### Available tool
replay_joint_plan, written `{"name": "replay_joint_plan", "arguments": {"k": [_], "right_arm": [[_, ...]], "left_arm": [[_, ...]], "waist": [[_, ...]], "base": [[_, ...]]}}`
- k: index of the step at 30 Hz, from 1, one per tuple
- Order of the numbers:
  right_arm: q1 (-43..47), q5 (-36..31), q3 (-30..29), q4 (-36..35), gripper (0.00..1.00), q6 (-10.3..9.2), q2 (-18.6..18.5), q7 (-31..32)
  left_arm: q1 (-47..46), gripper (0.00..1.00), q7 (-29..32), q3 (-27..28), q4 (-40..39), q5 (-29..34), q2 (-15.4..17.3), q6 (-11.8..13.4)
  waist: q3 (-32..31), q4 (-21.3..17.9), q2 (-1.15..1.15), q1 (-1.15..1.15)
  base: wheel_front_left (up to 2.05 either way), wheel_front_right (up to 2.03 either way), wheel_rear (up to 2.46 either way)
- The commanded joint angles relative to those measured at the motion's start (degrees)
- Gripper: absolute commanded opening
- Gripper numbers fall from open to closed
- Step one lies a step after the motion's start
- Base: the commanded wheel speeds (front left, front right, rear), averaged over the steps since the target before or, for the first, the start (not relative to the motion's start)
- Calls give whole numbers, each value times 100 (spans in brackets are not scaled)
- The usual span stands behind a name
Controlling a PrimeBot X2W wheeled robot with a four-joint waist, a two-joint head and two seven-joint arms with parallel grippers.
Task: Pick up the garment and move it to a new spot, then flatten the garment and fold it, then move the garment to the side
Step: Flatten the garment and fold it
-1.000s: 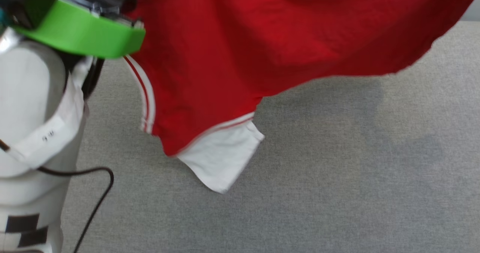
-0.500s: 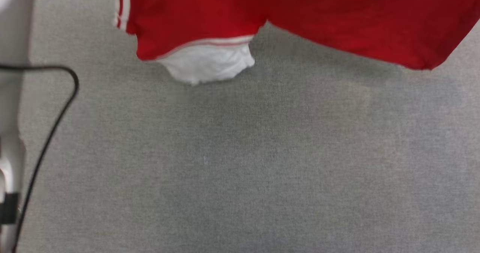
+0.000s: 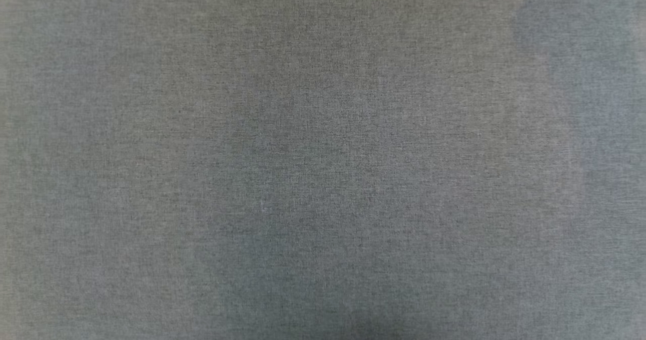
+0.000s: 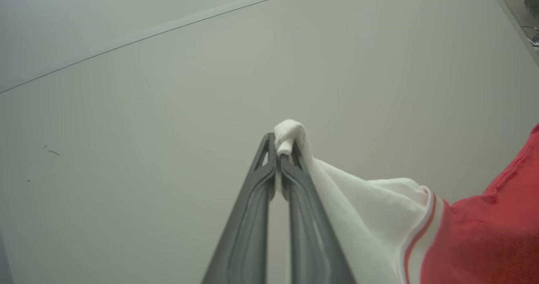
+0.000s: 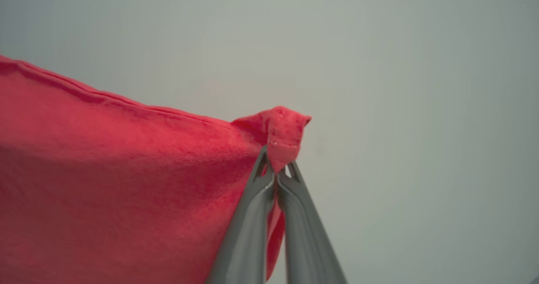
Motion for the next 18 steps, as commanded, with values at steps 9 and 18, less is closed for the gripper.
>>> {"name": "replay_joint_plan", "arguments": {"k": [9,18], "right_arm": [[-779,109,681,1081,0,-4,176,-739],[-7,725,1484,1620,0,-4,397,-1417]], "left_arm": [[-592,0,-435,-488,944,-339,21,-14],[232,0,-685,-805,1199,-848,162,-14]], "waist": [[349,51,0,-1],[313,-26,0,-1]], "base": [[0,0,0],[0,0,0]]}}
